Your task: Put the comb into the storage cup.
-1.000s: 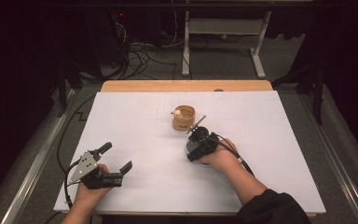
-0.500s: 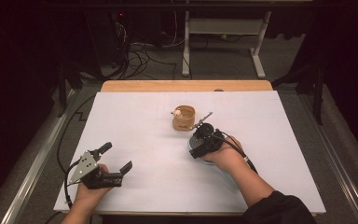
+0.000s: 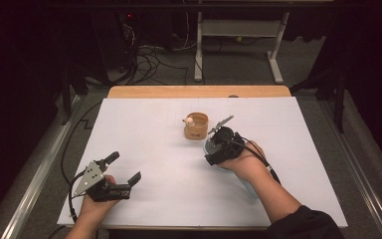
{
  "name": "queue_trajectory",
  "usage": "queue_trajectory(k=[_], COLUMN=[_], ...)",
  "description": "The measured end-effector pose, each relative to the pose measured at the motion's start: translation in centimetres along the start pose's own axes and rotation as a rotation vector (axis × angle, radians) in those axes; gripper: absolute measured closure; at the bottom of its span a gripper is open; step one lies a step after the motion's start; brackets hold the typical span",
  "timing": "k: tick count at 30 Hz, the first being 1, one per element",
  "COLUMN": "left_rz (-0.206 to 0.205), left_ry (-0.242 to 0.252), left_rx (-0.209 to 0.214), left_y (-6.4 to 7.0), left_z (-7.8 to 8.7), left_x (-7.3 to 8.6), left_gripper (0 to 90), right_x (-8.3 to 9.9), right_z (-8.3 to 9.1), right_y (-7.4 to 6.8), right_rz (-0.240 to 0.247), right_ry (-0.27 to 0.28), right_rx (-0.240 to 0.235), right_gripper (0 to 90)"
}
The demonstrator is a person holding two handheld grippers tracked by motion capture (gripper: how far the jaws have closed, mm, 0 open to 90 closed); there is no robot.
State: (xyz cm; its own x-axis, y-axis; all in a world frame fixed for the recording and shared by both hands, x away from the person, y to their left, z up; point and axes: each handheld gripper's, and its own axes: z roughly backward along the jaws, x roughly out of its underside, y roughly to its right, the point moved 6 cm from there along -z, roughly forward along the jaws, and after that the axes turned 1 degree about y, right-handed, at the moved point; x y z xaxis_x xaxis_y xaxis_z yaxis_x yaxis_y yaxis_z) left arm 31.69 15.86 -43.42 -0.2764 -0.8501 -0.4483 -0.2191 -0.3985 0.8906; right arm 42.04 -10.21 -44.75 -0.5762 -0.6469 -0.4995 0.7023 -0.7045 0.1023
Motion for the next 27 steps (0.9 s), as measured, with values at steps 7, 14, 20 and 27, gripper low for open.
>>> queue_trajectory(k=[7,14,20,27], left_rz=[0.001,0.001,-0.012,-0.002], left_ry=[0.002,0.001,-0.002,0.001], left_rx=[-0.002,-0.002,0.0,-0.002], left_y=[0.0,0.0,-0.1,-0.1], left_z=[0.0,0.0,0.0,0.0], left_x=[0.0,0.0,0.0,0.0], left_gripper=[0.2,0.2,0.3,0.3], right_x=[-0.3,-0.6,-1.0,-1.1], right_z=[1.0,2.1,3.7,5.3], right_y=[0.3,0.6,0.9,1.1], right_rz=[0.003,-0.002,-0.002,-0.011], right_ry=[0.037,0.096,0.188,0.28], right_rx=[0.015,0.016,0.027,0.027], right_gripper=[20.9,21.0,20.9,20.9])
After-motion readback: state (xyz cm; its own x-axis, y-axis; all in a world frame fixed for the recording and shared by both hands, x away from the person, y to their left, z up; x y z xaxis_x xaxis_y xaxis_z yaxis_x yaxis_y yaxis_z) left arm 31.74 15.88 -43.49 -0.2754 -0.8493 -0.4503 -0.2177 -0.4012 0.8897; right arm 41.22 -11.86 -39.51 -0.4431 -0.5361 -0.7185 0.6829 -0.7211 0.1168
